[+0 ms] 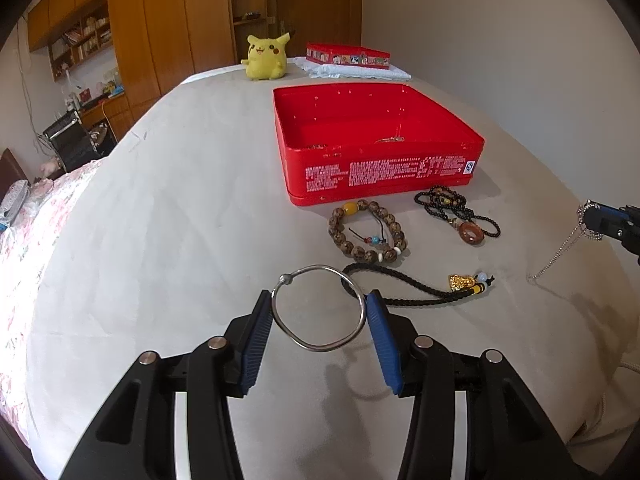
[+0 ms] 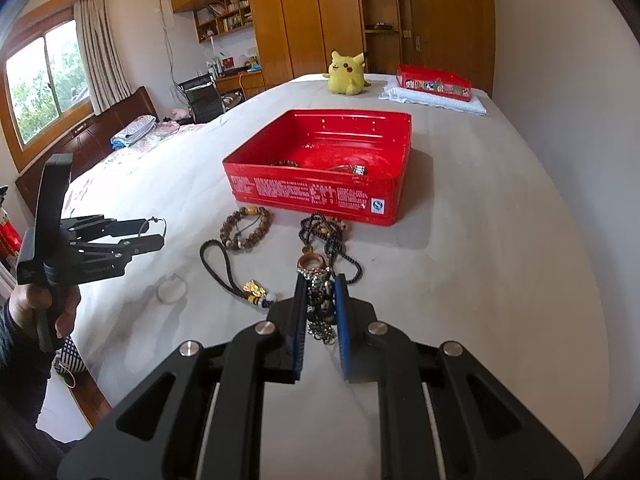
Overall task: Organize jewelry
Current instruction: 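Carry the cuff bangle with the left tool while the right tool carries the chain toward the tray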
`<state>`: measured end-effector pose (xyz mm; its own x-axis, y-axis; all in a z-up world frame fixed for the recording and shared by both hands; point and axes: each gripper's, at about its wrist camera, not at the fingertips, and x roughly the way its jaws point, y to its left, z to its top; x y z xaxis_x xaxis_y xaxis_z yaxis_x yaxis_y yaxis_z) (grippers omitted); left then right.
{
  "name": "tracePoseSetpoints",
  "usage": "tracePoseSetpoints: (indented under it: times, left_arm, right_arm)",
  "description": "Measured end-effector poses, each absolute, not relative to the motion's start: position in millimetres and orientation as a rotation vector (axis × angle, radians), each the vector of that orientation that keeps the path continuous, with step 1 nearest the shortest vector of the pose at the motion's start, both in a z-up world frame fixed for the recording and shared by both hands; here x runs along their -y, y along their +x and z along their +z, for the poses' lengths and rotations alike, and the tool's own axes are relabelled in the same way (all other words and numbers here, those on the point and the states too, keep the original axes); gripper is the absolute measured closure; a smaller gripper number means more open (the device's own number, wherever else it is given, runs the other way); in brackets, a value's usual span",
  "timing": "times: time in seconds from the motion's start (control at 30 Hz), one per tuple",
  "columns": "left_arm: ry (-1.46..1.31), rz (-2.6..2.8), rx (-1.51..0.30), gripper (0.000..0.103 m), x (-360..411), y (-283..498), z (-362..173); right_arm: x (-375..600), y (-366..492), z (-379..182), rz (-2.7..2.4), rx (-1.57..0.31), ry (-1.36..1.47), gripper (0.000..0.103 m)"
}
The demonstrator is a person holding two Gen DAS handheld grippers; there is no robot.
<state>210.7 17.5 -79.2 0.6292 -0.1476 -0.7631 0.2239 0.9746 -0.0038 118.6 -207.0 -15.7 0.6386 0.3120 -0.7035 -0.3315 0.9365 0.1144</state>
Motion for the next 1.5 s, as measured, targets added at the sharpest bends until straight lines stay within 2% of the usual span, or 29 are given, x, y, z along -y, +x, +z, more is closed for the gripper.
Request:
tracePoseSetpoints:
  times: [0.93,1.5]
  left_arm:
    - [0.125,-0.236,-0.811,0.055,-14,205,-48]
    - [0.195,-0.282,-0.753,0.055,1,256,-12]
  right_arm:
    - [205,120,25,0.408,-0.708,-0.041,0.091]
    - [194,173,60,0.456,-0.651,-0.072,0.091]
